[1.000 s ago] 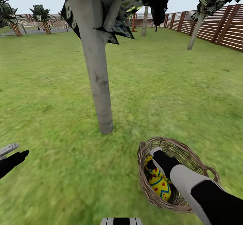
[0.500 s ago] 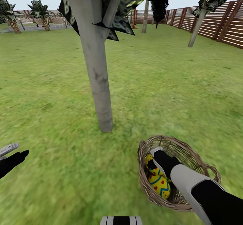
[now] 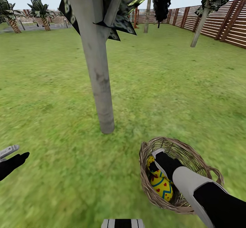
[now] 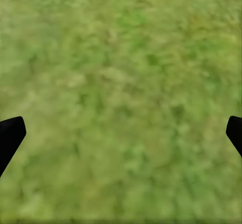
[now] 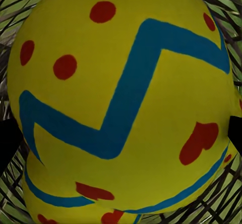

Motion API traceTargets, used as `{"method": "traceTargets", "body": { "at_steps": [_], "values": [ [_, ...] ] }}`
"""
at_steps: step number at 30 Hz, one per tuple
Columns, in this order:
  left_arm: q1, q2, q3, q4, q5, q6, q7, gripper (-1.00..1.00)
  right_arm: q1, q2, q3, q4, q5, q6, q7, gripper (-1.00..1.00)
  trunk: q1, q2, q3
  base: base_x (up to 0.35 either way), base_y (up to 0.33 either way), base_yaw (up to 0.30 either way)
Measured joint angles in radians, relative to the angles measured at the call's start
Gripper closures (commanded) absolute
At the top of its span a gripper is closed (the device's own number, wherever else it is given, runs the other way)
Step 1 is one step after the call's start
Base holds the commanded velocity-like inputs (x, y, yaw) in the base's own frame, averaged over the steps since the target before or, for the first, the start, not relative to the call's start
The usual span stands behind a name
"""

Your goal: Take the three Easter eggs out of the wicker basket on the lawn in the garden, then place them on the lawn next to a single tree (choose any tree) so that all three eggs are next to the same tree and none are left in the basket.

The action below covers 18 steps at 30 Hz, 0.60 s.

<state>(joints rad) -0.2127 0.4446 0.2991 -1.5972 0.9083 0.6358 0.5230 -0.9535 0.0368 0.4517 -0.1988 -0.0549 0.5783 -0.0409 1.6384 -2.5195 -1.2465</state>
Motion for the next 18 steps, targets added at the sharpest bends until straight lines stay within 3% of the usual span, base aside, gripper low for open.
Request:
{"method": "traceTargets", "body": {
  "at_steps": [18],
  "values": [
    [0.0, 0.0, 0.0, 0.0, 0.0, 0.0, -0.001, -1.0, -0.001, -0.002, -0.001, 0.009, -0.006, 0.009, 0.0, 1.0, -0.001, 0.001, 0.012, 0.0, 0.0, 0.0]
  ]
}}
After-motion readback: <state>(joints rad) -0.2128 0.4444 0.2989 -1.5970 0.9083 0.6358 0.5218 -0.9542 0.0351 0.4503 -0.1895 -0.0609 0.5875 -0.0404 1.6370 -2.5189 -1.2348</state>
